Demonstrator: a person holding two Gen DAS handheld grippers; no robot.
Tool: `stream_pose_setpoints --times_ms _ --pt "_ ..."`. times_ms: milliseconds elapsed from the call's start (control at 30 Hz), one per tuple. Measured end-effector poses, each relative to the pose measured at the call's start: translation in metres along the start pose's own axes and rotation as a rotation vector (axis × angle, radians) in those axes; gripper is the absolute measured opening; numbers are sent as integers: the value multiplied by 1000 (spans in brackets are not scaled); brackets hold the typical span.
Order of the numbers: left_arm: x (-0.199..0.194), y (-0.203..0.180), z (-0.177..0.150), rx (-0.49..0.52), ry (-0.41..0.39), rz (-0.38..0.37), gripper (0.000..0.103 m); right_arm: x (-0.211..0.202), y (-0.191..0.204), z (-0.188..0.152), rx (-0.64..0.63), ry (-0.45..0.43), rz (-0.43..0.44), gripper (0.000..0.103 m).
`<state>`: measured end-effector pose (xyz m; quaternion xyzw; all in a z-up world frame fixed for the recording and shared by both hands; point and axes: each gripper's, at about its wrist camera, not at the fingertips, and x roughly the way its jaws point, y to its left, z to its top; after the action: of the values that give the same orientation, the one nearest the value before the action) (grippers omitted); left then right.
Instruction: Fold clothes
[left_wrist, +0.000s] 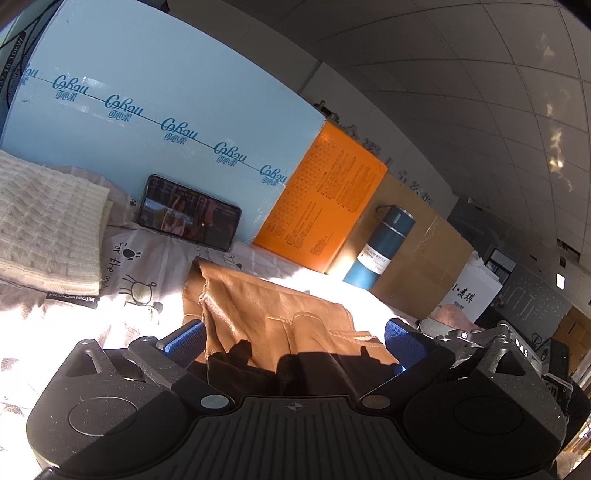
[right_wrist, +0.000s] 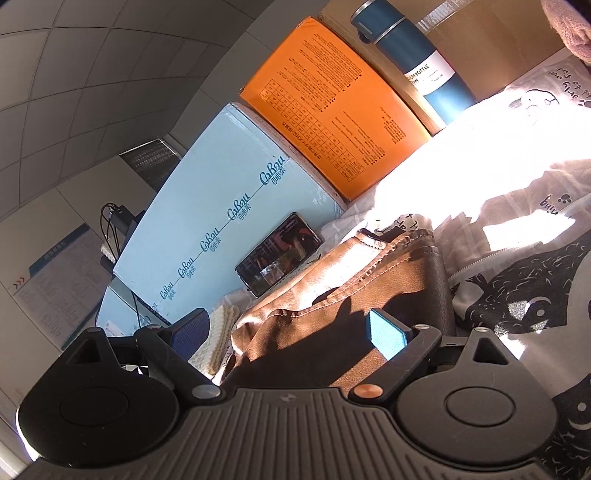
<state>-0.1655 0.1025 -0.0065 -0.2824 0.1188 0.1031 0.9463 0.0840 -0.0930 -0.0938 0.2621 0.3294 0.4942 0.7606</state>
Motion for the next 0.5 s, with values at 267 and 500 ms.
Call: stream_pose_setpoints --times_ms 267,500 --pt "2 4 -3 21 3 20 103 2 4 -1 -21 -15 -42 92" --pt "13 -18 -16 284 42 100 103 -11 5 1 -74 -121 -146 96"
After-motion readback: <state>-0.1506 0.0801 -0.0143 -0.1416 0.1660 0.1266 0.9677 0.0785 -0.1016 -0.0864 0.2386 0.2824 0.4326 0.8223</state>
